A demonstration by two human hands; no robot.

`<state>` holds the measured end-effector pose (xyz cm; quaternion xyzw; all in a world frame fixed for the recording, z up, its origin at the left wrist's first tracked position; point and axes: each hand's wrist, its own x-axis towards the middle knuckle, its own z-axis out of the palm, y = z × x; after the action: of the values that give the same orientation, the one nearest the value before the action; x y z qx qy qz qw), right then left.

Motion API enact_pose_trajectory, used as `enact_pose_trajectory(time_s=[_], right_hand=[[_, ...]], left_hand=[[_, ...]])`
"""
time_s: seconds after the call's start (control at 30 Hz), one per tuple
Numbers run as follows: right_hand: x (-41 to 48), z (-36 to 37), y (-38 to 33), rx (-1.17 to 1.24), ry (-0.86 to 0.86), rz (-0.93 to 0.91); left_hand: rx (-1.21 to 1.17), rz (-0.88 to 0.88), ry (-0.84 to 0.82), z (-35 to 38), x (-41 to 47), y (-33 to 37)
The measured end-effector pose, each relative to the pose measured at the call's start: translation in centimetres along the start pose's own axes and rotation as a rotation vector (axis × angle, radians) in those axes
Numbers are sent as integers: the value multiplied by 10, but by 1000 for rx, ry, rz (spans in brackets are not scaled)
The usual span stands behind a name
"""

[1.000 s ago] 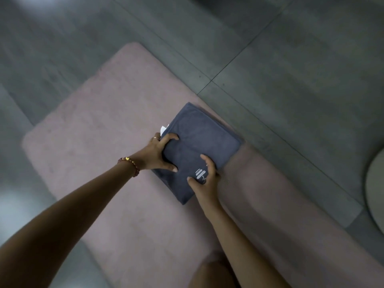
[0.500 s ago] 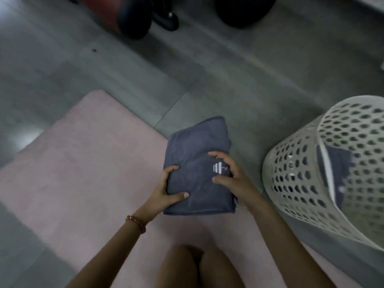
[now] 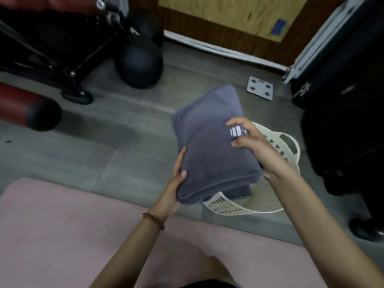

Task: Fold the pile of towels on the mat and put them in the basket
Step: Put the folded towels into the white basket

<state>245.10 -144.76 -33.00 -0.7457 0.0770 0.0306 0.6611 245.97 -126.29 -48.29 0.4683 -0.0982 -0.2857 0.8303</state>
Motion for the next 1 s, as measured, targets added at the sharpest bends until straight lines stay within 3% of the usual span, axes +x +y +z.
enact_pose_trajectory(time_s=[0.2, 0.4, 0.63, 0.87, 0.93, 1.0], right_hand=[[31, -122, 7, 45, -27, 89], [62, -213, 63, -43, -10, 279], [69, -273, 180, -98, -20, 499], [76, -285, 251, -79, 3, 330], [89, -288, 279, -142, 0, 324], [99, -285, 312, -287, -12, 374]], left_hand=[[-91, -36, 0, 82, 68, -24], [163, -102, 99, 108, 140, -53], [502, -236, 100, 133, 172, -143], [871, -99, 64, 91, 200, -203], [965, -209, 74, 79, 215, -220], [1173, -474, -18, 71, 227, -234]])
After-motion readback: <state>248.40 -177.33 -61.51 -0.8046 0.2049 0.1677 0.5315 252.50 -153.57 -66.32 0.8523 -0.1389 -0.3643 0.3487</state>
